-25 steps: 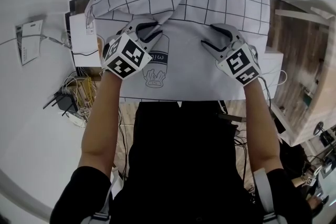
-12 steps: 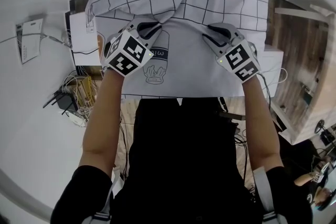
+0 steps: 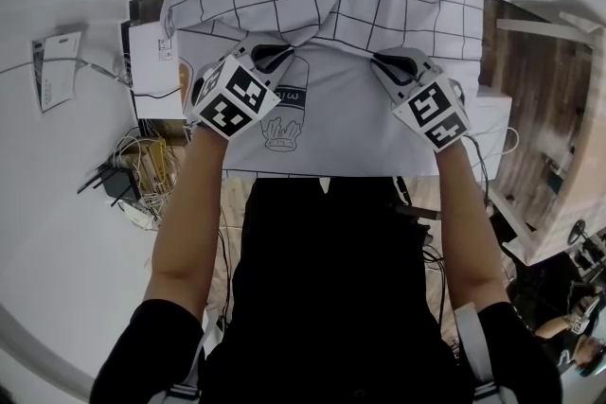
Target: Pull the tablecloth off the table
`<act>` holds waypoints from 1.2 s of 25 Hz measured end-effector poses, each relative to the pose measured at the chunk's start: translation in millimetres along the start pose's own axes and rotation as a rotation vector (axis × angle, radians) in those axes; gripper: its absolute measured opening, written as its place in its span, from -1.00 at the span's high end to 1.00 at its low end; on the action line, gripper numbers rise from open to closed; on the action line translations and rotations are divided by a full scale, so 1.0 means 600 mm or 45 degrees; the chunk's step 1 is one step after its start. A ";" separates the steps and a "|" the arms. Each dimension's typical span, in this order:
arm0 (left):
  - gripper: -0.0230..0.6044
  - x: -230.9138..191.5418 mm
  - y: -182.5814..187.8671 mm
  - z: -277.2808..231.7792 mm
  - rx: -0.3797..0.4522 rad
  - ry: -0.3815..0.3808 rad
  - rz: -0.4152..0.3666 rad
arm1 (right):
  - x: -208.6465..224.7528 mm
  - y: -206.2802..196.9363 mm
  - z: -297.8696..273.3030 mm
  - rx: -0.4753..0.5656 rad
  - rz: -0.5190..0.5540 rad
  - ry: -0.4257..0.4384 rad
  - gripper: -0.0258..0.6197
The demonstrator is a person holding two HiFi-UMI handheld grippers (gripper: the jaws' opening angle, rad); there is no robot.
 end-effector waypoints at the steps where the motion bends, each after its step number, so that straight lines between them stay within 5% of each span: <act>1: 0.84 0.000 0.000 0.002 0.003 0.003 0.012 | -0.001 0.001 0.001 0.005 -0.004 -0.002 0.80; 30: 0.86 0.010 0.067 0.070 0.158 0.064 0.064 | -0.017 0.076 0.071 0.141 -0.031 -0.051 0.86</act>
Point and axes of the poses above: the fingertips, and each gripper's own axes: z backward along the fingers, x to its right, y out of its top, the point moved 5 cm from there along z, backward along the fingers, and after that the axes turned 14 degrees about x, right-handed, at the moved point
